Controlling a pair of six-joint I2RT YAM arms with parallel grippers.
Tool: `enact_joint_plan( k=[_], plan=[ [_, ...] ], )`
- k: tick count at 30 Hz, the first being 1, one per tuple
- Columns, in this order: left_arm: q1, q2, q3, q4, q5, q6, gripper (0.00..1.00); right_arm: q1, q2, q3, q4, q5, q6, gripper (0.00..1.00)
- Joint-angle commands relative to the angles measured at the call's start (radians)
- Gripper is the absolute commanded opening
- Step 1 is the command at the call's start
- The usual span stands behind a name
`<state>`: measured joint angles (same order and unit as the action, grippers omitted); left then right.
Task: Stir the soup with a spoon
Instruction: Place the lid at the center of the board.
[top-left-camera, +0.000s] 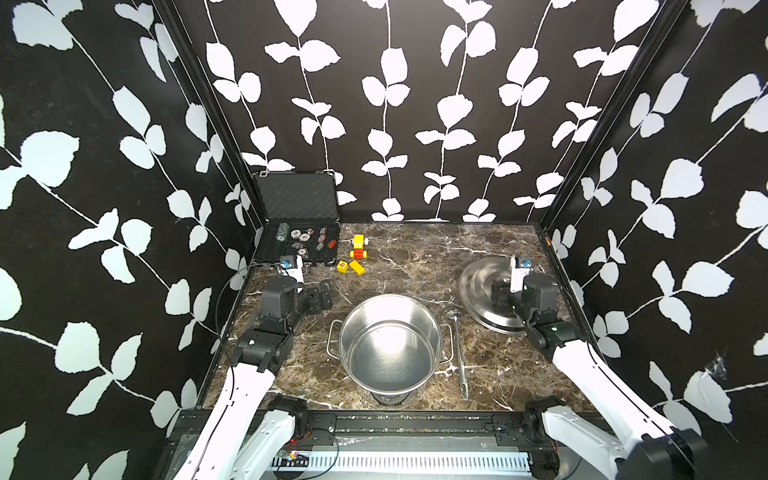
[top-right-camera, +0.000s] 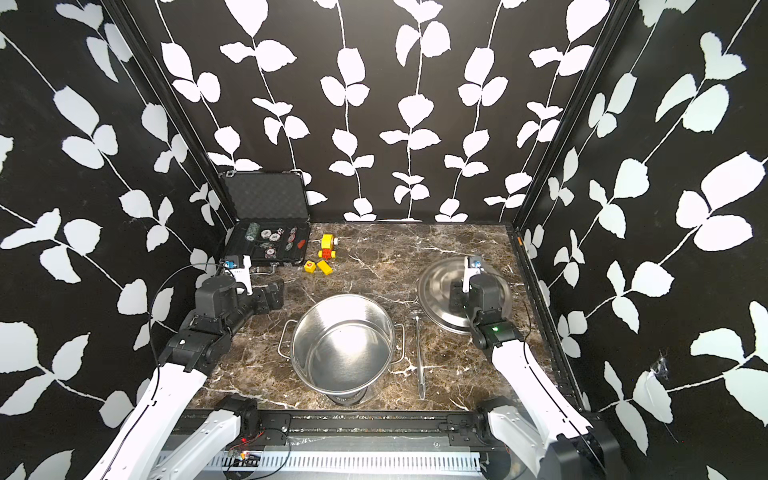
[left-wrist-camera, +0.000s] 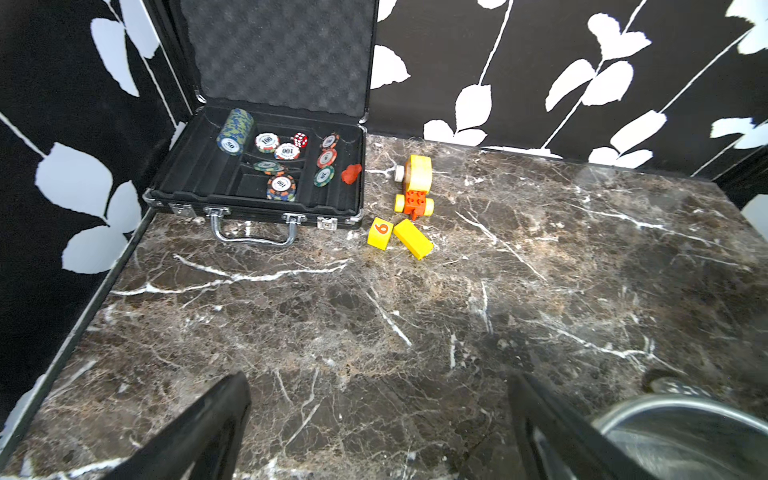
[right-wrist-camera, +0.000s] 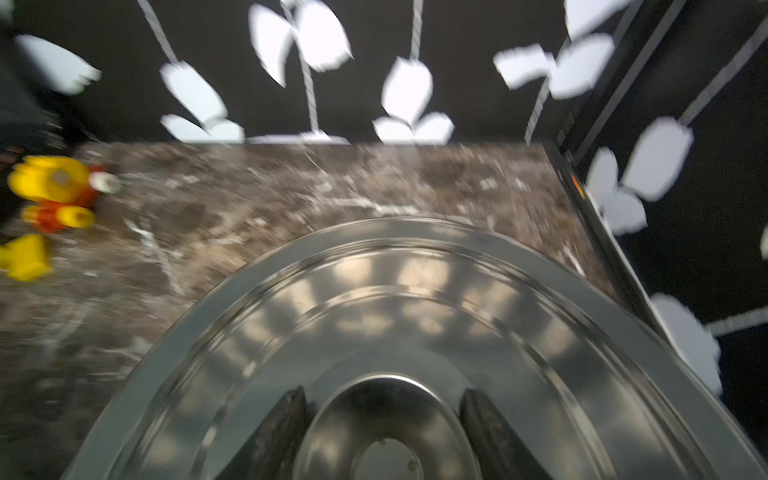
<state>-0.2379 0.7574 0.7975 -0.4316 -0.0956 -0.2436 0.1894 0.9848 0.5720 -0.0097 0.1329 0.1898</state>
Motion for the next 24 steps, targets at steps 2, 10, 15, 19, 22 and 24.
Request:
enact_joint_plan(
  k=[2, 10, 15, 19, 22, 24],
  plan=[
    [0.003, -0.002, -0.004, 0.048, 0.05, -0.011, 0.99, -0.058, 0.027, -0.065, 0.194, 0.081, 0.081, 0.42],
    [0.002, 0.0, -0.025, 0.072, 0.073, -0.029, 0.99, -0.105, 0.129, -0.079, 0.197, 0.167, 0.16, 0.43],
    [0.003, 0.001, -0.045, 0.097, 0.083, -0.046, 0.99, -0.105, 0.164, -0.042, 0.097, 0.18, 0.24, 0.48],
    [0.003, 0.006, -0.049, 0.104, 0.085, -0.046, 0.99, -0.104, 0.168, -0.03, 0.033, 0.194, 0.323, 0.51],
    [0.003, 0.011, -0.045, 0.106, 0.087, -0.046, 0.99, -0.104, 0.191, -0.033, 0.013, 0.19, 0.371, 0.52],
    [0.003, 0.012, -0.043, 0.106, 0.087, -0.044, 0.99, -0.104, 0.21, -0.037, 0.013, 0.185, 0.393, 0.54]
  ],
)
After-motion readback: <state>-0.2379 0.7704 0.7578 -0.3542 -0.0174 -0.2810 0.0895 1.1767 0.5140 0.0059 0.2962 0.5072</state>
